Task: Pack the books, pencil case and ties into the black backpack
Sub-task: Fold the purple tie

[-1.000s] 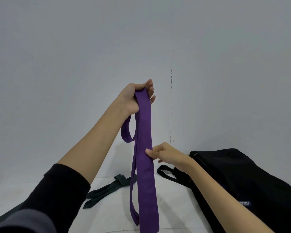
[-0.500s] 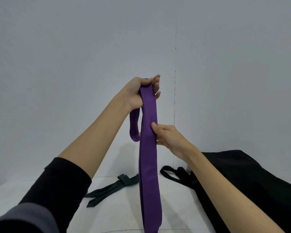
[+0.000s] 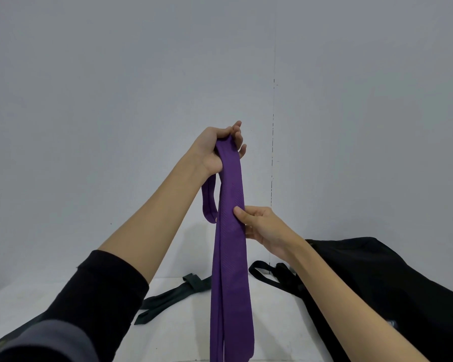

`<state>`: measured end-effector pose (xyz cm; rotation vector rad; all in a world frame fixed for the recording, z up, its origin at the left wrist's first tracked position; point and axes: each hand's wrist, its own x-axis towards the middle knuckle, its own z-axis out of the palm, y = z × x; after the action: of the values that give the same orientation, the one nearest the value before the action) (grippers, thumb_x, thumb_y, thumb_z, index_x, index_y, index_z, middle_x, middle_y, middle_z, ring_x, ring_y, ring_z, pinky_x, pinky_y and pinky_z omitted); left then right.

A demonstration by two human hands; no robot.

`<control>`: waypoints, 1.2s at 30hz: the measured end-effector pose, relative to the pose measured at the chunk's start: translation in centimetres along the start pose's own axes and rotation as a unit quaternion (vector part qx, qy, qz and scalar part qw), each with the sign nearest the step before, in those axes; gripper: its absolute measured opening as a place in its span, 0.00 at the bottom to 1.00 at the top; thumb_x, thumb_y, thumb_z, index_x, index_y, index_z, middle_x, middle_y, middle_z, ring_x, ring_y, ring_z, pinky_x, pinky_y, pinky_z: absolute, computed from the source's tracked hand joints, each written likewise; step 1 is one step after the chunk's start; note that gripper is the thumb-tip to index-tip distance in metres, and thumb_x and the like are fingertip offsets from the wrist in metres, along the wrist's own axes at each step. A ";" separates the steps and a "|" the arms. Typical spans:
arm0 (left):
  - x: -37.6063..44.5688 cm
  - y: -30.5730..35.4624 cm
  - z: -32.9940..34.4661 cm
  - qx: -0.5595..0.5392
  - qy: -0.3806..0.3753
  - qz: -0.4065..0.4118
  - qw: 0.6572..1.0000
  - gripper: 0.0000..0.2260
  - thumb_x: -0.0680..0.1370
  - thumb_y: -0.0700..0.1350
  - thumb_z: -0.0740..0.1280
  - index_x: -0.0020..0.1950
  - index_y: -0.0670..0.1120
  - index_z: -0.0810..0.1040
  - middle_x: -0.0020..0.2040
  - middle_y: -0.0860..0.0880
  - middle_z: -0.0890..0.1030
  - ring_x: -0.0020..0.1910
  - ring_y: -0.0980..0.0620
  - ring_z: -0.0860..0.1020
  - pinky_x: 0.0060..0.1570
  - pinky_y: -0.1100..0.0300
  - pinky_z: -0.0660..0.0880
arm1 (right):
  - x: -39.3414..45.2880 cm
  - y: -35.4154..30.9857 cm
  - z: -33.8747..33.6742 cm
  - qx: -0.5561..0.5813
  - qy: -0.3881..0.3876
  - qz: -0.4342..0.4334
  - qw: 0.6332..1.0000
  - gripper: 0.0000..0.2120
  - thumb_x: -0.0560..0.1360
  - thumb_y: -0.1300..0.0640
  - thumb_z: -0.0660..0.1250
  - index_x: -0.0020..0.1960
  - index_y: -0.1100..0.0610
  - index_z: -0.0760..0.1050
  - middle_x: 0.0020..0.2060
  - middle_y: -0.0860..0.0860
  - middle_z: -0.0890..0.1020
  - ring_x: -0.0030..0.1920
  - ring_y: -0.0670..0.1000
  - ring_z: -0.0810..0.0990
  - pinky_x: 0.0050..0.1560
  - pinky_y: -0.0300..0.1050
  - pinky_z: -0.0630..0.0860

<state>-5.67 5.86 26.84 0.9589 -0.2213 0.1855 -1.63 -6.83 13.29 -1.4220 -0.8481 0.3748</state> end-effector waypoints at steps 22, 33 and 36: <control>0.3 1.3 0.1 -0.055 0.012 0.089 0.994 0.07 0.78 0.36 0.60 0.43 0.41 0.75 0.31 0.48 0.79 0.29 0.52 0.79 0.42 0.59 0.77 | 0.3 -3.9 1.6 0.076 0.057 -0.028 0.995 0.12 0.80 0.54 0.60 0.43 0.60 0.74 0.31 0.53 0.79 0.29 0.52 0.79 0.31 0.40 0.76; -0.2 -2.0 -8.0 -0.013 0.197 0.015 0.980 0.08 0.78 0.32 0.58 0.41 0.38 0.73 0.28 0.43 0.78 0.32 0.49 0.77 0.41 0.54 0.80 | 0.3 -4.7 0.3 -0.030 0.037 0.009 0.999 0.13 0.80 0.58 0.59 0.38 0.58 0.74 0.28 0.50 0.77 0.31 0.50 0.75 0.35 0.40 0.71; -1.3 -4.4 -10.1 0.044 0.181 -0.074 0.980 0.16 0.82 0.48 0.57 0.45 0.37 0.74 0.39 0.39 0.80 0.40 0.43 0.79 0.44 0.50 0.77 | 0.4 -5.2 0.0 -0.033 0.052 0.005 0.998 0.14 0.80 0.59 0.58 0.38 0.58 0.75 0.27 0.47 0.77 0.30 0.48 0.73 0.40 0.42 0.69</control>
<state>-4.79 11.68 17.40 1.0077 0.1937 0.2315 -2.73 -7.33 18.41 -1.4949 -0.7740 0.2800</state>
